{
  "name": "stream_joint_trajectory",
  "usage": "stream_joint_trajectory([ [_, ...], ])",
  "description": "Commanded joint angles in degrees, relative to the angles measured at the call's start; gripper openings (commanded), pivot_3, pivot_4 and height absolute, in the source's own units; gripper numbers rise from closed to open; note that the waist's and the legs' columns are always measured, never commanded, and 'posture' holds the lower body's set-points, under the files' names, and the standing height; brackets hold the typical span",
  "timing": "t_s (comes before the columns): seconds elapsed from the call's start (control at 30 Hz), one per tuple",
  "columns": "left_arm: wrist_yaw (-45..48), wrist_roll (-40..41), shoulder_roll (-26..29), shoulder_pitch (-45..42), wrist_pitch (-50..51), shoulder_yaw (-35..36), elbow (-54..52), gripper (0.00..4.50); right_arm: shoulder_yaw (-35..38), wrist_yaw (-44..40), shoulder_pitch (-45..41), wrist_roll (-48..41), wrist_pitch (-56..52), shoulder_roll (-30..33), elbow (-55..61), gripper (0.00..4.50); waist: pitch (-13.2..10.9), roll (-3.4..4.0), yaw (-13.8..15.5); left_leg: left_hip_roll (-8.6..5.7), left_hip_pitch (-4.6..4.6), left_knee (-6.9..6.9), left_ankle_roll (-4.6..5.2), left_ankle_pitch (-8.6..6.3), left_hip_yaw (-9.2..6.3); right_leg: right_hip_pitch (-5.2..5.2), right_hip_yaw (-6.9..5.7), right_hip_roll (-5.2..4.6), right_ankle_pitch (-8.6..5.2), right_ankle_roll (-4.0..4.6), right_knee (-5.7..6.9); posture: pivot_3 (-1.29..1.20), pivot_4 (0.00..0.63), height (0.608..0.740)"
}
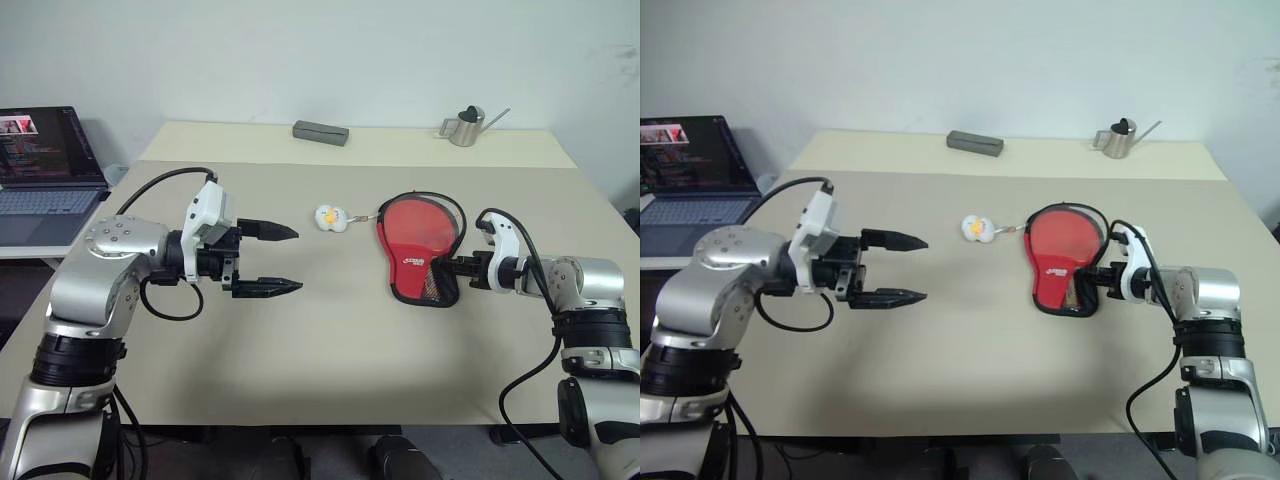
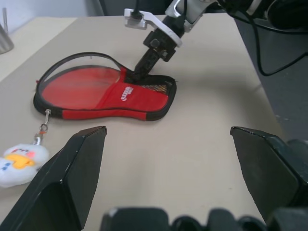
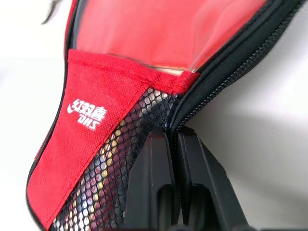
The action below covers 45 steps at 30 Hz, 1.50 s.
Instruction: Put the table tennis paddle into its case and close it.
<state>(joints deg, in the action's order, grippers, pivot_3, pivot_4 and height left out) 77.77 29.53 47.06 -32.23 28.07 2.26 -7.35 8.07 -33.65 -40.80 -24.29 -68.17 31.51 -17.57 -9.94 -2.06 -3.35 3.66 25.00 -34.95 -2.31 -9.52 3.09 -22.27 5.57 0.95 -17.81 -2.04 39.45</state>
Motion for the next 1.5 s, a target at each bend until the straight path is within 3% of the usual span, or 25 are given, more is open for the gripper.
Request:
stream_joint_trajectory([
  [0.03,-0.6,2.7,1.1,0.8,1.3,1.7,-4.4,4.5,-0.5,-1.1,1.6,-2.6,-4.3,0.4,6.3,0.02,0.0,0.0,0.0,0.0,0.0,0.0,0.0,0.0,-0.01,0.0,-0.01,0.0,0.0,0.0,0.0,0.0,0.15,0.74],
  [0.77,2.2,3.1,4.6,9.8,0.2,-1.4,-11.2,4.5,1.4,-1.8,11.6,-10.8,-19.0,3.0,27.8,0.02,0.0,0.0,-0.1,0.01,-0.01,0.03,0.0,-0.01,-0.01,0.0,0.01,0.0,-0.04,0.01,-0.03,0.0,0.15,0.74],
  [1.03,1.5,4.2,4.0,8.5,1.2,-2.0,-12.3,4.5,2.8,-1.6,15.1,-14.6,-24.2,2.8,34.7,0.02,0.0,-0.01,0.0,0.01,0.0,0.04,0.0,-0.01,-0.03,0.0,0.0,0.0,-0.05,-0.01,-0.04,0.0,0.15,0.74],
  [1.5,1.7,4.8,4.2,8.3,1.1,-2.8,-12.5,4.5,6.1,4.0,25.8,-25.1,-24.3,4.2,41.3,0.02,0.0,-0.03,0.0,0.0,0.0,0.05,0.0,-0.01,-0.09,0.05,-0.04,-0.01,-0.16,-0.19,-0.11,0.0,0.15,0.74],
])
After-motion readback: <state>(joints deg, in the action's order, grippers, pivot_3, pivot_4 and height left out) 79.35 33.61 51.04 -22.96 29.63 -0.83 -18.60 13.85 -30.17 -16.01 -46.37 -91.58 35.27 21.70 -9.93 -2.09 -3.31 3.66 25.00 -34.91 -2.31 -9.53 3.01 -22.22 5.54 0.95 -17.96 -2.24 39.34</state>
